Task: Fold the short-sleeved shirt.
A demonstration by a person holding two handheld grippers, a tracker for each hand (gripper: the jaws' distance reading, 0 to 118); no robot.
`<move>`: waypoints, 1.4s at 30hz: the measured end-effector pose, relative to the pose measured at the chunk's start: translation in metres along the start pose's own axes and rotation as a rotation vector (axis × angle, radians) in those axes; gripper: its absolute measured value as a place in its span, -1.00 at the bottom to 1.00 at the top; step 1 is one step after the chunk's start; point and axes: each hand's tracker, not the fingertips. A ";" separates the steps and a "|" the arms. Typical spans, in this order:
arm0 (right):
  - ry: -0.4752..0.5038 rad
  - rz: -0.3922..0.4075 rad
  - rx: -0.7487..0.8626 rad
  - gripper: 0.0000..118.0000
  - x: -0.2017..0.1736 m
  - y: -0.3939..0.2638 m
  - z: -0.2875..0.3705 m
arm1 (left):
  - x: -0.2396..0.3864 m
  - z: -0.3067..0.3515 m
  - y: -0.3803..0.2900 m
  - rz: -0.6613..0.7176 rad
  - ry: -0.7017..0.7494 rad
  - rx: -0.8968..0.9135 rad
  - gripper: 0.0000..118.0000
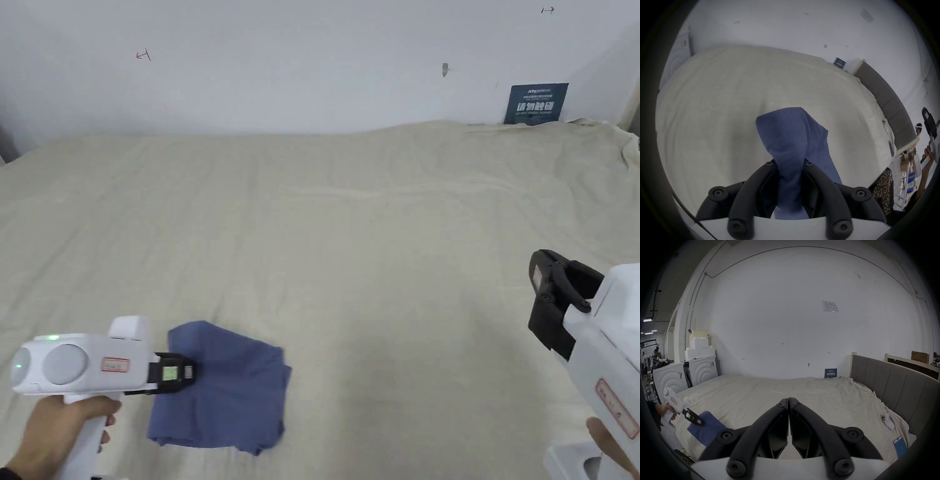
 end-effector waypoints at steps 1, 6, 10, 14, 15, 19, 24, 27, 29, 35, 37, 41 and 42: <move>-0.005 0.003 0.003 -1.00 -0.001 -0.001 0.000 | -0.014 0.005 0.004 0.003 0.034 0.004 -0.66; -0.020 0.021 -0.010 -1.00 -0.008 -0.008 -0.011 | -0.073 0.030 0.012 0.067 0.137 0.013 -0.66; -0.035 0.015 -0.033 -1.00 -0.024 -0.002 -0.015 | -0.111 0.042 0.011 0.122 0.223 -0.003 -0.66; -0.035 0.011 -0.046 -1.00 -0.036 0.000 -0.019 | -0.137 0.046 0.005 0.195 0.279 -0.017 -0.66; -0.034 0.010 -0.050 -1.00 -0.038 -0.001 -0.020 | -0.143 0.045 0.005 0.215 0.284 -0.022 -0.66; -0.025 0.016 -0.069 -1.00 -0.047 0.000 -0.024 | -0.153 0.034 -0.004 0.237 0.301 -0.050 -0.65; -0.019 0.021 -0.078 -1.00 -0.050 0.002 -0.024 | -0.155 0.029 -0.012 0.277 0.317 -0.061 -0.57; -0.017 0.011 -0.077 -1.00 -0.049 0.006 -0.024 | -0.153 0.026 -0.011 0.286 0.414 -0.079 0.09; -0.010 0.001 -0.075 -1.00 -0.047 0.008 -0.022 | -0.149 0.030 -0.012 0.280 0.432 -0.059 0.74; -0.004 0.004 -0.061 -1.00 -0.041 0.017 -0.014 | -0.119 0.063 -0.005 0.248 0.460 0.121 1.00; -0.008 0.011 -0.054 -1.00 -0.039 0.021 -0.011 | -0.101 0.080 -0.002 0.223 0.454 0.215 1.00; 0.001 0.020 -0.033 -1.00 -0.034 0.030 -0.004 | -0.059 0.118 0.002 0.151 0.417 0.459 1.00; 0.005 0.018 -0.029 -1.00 -0.033 0.032 -0.002 | -0.049 0.126 0.002 0.124 0.404 0.511 1.00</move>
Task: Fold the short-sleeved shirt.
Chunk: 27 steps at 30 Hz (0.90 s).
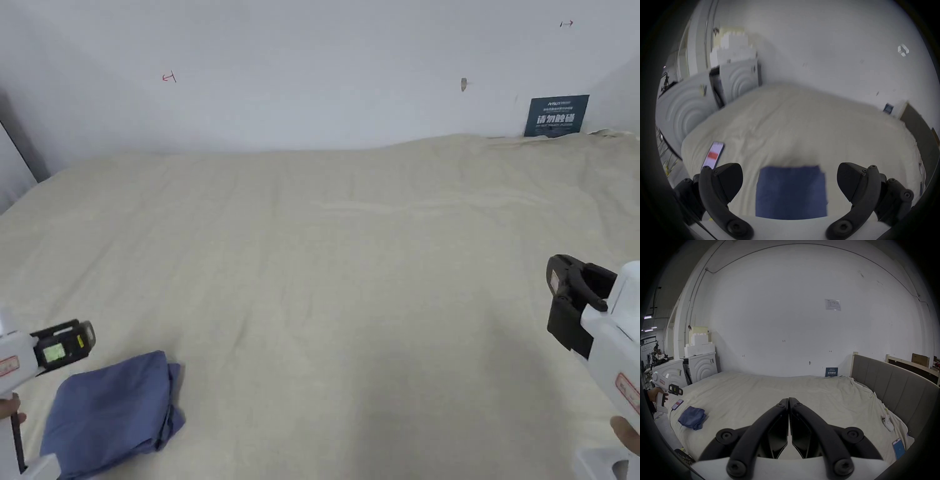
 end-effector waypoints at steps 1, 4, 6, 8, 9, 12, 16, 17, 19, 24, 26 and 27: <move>0.004 -0.002 0.007 -1.00 0.001 0.002 0.002 | 0.008 0.011 0.003 -0.019 -0.014 0.066 1.00; 0.011 -0.010 0.032 -1.00 0.005 0.008 0.009 | 0.034 0.045 0.015 -0.058 -0.032 0.216 1.00; 0.014 -0.014 0.046 -1.00 0.008 0.012 0.013 | 0.049 0.063 0.017 -0.080 -0.058 0.302 1.00; 0.013 -0.017 0.057 -1.00 0.009 0.014 0.017 | 0.067 0.079 0.019 -0.090 -0.088 0.343 1.00; 0.012 -0.017 0.060 -1.00 0.010 0.015 0.018 | 0.073 0.083 0.019 -0.087 -0.101 0.352 1.00; 0.002 -0.009 0.068 -1.00 0.012 0.015 0.024 | 0.101 0.101 0.014 -0.137 -0.123 0.405 1.00; -0.025 0.010 0.081 -1.00 0.014 0.016 0.028 | 0.134 0.120 0.001 -0.154 -0.149 0.472 0.91; -0.034 0.015 0.087 -1.00 0.014 0.016 0.029 | 0.143 0.123 -0.003 -0.153 -0.155 0.490 0.85; -0.044 0.019 0.093 -1.00 0.016 0.017 0.030 | 0.157 0.129 -0.012 -0.138 -0.179 0.527 0.61; -0.069 0.030 0.114 -1.00 0.016 0.015 0.033 | 0.188 0.129 -0.031 -0.165 -0.190 0.572 0.12; -0.075 0.025 0.125 -1.00 0.018 0.015 0.035 | 0.204 0.132 -0.038 -0.184 -0.190 0.588 -0.42; -0.077 0.022 0.129 -1.00 0.021 0.013 0.035 | 0.209 0.131 -0.040 -0.188 -0.191 0.588 -0.66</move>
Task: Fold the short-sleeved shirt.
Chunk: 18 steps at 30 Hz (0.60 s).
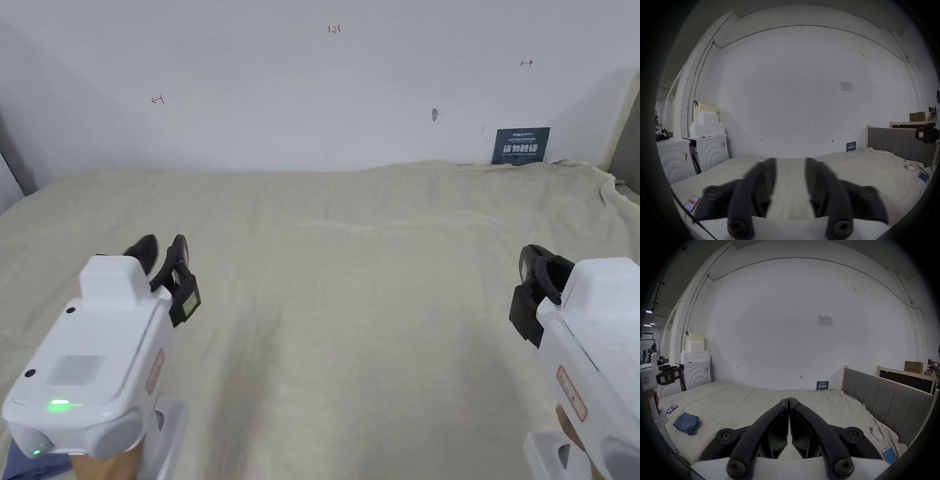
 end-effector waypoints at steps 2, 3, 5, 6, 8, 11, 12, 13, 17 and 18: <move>-0.014 0.001 0.012 -1.00 0.002 -0.001 0.001 | 0.009 0.001 -0.002 0.003 -0.025 -0.004 -0.82; -0.017 0.000 0.015 -1.00 0.002 0.000 0.002 | 0.014 0.001 -0.003 0.007 -0.039 -0.007 -0.89; -0.022 -0.002 0.022 -1.00 0.003 -0.001 0.003 | 0.020 0.001 -0.006 0.009 -0.047 -0.014 -1.00; -0.024 -0.002 0.023 -1.00 0.003 -0.001 0.004 | 0.026 0.004 -0.005 0.010 -0.042 -0.015 -1.00; -0.025 -0.001 0.027 -1.00 0.001 0.001 0.006 | 0.031 0.007 -0.008 0.024 -0.038 -0.002 -1.00; -0.028 0.002 0.031 -1.00 -0.001 0.003 0.008 | 0.038 0.008 -0.009 0.037 -0.036 -0.004 -1.00; -0.027 0.002 0.033 -1.00 0.000 0.002 0.008 | 0.039 0.008 -0.010 0.042 -0.032 -0.001 -1.00; -0.027 0.002 0.036 -1.00 0.000 0.002 0.009 | 0.039 0.008 -0.010 0.046 -0.037 -0.003 -1.00; -0.027 0.007 0.038 -1.00 0.002 0.001 0.008 | 0.044 0.009 -0.009 0.050 -0.040 -0.002 -1.00; -0.028 0.007 0.038 -1.00 0.003 0.000 0.008 | 0.045 0.009 -0.009 0.047 -0.041 -0.003 -1.00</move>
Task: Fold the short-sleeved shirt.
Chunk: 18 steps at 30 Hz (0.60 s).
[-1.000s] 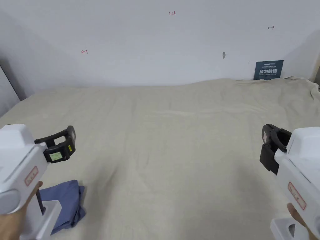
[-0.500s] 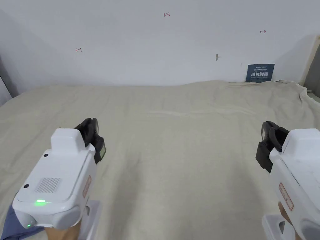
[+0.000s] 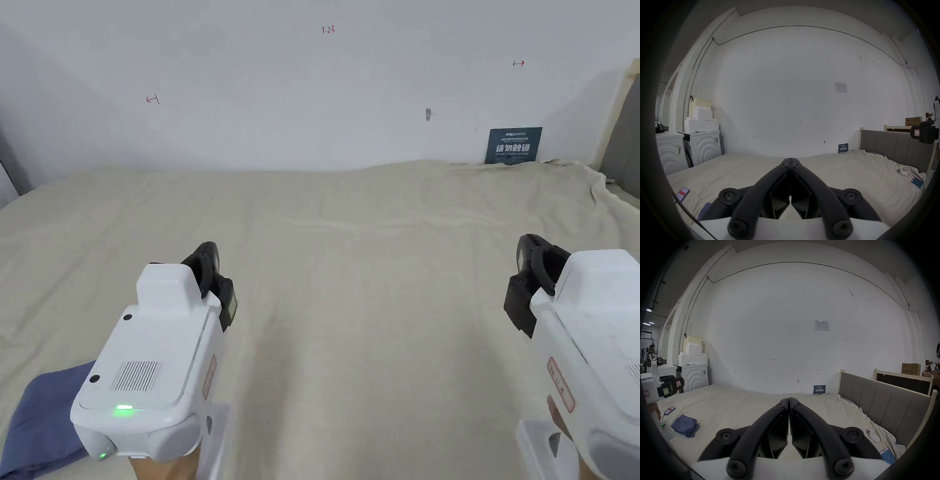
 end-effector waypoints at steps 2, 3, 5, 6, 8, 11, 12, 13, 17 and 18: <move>0.001 0.001 0.001 -1.00 -0.001 0.000 0.000 | 0.001 0.000 0.000 0.004 -0.003 -0.001 -1.00; -0.001 0.003 -0.001 -1.00 -0.002 0.001 0.001 | 0.002 0.000 -0.001 0.006 -0.007 -0.002 -1.00; -0.002 0.005 0.001 -1.00 -0.002 0.000 0.002 | 0.003 -0.001 -0.002 0.009 -0.009 -0.005 -1.00; -0.003 0.004 0.000 -1.00 -0.005 0.002 0.003 | 0.004 -0.001 -0.002 0.007 -0.012 -0.004 -1.00; -0.003 0.004 -0.003 -1.00 -0.006 0.003 0.005 | 0.006 -0.002 -0.003 0.000 -0.018 -0.003 -1.00; -0.007 0.010 -0.008 -1.00 -0.004 0.000 0.003 | 0.008 -0.002 -0.003 -0.002 -0.018 -0.004 -1.00; -0.007 0.010 -0.009 -1.00 -0.003 0.000 0.003 | 0.008 -0.002 -0.003 0.007 -0.021 -0.003 -1.00; -0.005 0.009 -0.010 -1.00 -0.003 0.000 0.003 | 0.008 -0.002 -0.003 0.012 -0.022 -0.004 -1.00; -0.005 0.010 -0.009 -1.00 0.001 -0.003 0.001 | 0.010 -0.002 -0.004 -0.004 -0.029 -0.009 -1.00; -0.005 0.009 -0.008 -1.00 -0.001 -0.001 0.002 | 0.010 -0.001 -0.005 -0.004 -0.027 -0.008 -1.00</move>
